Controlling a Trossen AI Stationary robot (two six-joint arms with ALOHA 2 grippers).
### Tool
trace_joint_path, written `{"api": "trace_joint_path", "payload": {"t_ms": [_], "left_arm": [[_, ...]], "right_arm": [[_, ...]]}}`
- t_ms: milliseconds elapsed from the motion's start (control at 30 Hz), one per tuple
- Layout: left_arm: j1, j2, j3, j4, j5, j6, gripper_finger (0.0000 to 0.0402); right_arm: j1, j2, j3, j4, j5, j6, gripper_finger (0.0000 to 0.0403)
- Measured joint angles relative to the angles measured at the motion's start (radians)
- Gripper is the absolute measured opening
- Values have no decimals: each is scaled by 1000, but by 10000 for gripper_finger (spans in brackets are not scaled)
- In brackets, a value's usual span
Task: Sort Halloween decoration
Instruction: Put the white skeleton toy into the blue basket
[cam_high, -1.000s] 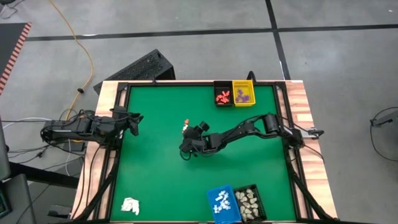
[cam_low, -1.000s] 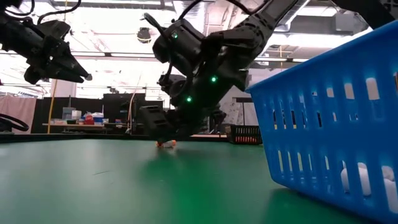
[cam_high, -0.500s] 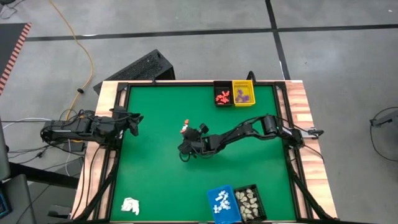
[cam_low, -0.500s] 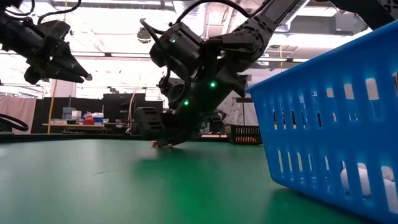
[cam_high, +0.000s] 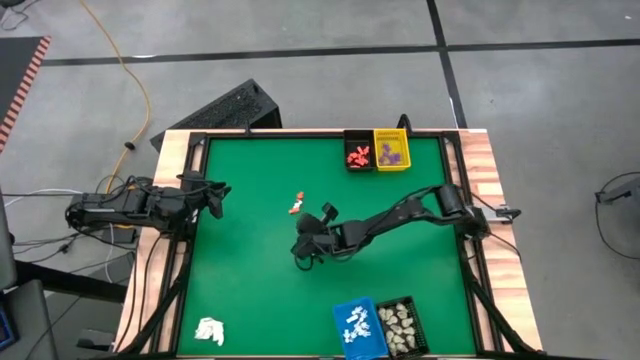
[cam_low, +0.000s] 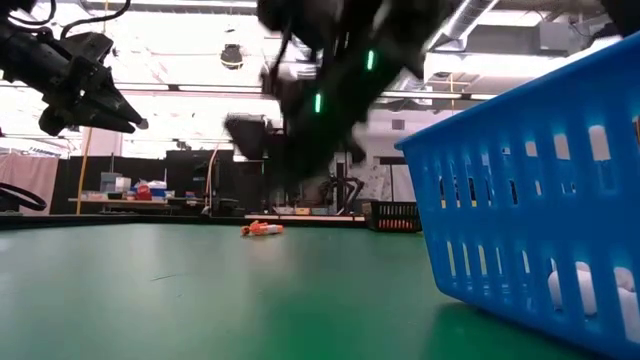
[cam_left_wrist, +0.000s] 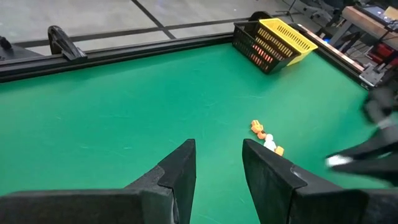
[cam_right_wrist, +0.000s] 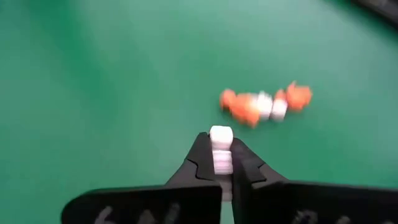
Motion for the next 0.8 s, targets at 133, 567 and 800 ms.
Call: {"api": "trace_joint_path", "payload": {"t_ms": [133,567,800], "left_arm": [[0,0,0,0,0,0,121],[0,0,0,-1,1,0,121],[0,0,0,-1,0,-15,121]], "right_arm": [[37,-116,3,-84,-19,-38,15],[302,-366,3,-430,-456,156,17],[475,-372,3,-494,-523,439,24]]}}
